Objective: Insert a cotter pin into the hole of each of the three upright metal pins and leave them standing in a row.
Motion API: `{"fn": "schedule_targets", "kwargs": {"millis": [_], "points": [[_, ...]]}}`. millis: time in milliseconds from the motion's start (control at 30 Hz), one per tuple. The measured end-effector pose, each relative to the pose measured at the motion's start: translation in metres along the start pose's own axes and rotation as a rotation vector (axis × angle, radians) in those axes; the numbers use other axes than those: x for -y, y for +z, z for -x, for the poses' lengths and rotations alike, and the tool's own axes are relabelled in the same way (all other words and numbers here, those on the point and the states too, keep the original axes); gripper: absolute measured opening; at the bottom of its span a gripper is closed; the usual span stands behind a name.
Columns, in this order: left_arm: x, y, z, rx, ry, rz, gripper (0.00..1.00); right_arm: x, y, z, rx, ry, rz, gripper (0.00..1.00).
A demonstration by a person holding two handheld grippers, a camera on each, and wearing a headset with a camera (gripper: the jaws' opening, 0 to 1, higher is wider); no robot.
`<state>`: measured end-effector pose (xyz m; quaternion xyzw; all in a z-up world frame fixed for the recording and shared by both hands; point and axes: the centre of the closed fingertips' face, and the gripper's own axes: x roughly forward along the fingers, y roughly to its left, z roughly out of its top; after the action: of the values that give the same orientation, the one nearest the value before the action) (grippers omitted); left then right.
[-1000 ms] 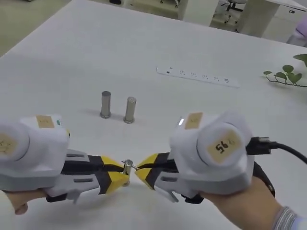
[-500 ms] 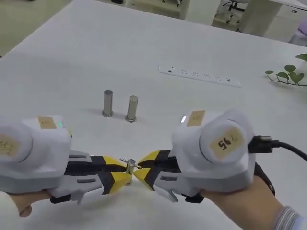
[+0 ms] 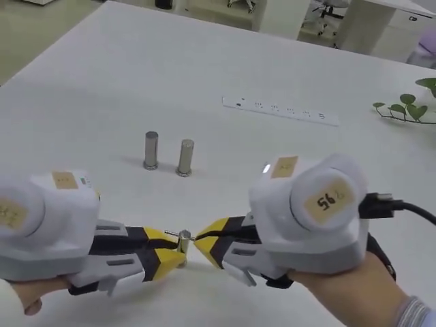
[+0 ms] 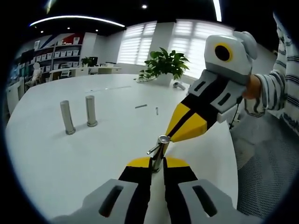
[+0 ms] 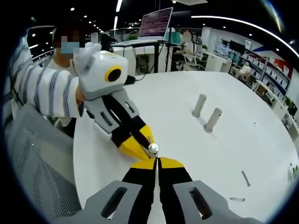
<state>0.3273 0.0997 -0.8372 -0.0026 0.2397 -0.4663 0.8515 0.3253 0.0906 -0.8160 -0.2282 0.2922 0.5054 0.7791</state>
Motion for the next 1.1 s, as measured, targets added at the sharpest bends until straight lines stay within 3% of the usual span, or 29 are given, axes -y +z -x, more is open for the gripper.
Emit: {"fn": "schedule_targets", "kwargs": {"millis": [733, 967, 1100], "points": [[0.001, -0.0005, -0.0013, 0.002, 0.018, 0.02, 0.08, 0.001, -0.0034, -0.0017, -0.012, 0.008, 0.034, 0.05], [0.0013, -0.0026, 0.0006, -0.009, 0.022, 0.022, 0.07, 0.0055, -0.0021, 0.0007, 0.0, -0.005, 0.024, 0.06], [0.0015, -0.0051, 0.0037, -0.026, 0.023, 0.029, 0.1, 0.0072, -0.0006, 0.0034, 0.021, -0.001, -0.018, 0.09]]}}
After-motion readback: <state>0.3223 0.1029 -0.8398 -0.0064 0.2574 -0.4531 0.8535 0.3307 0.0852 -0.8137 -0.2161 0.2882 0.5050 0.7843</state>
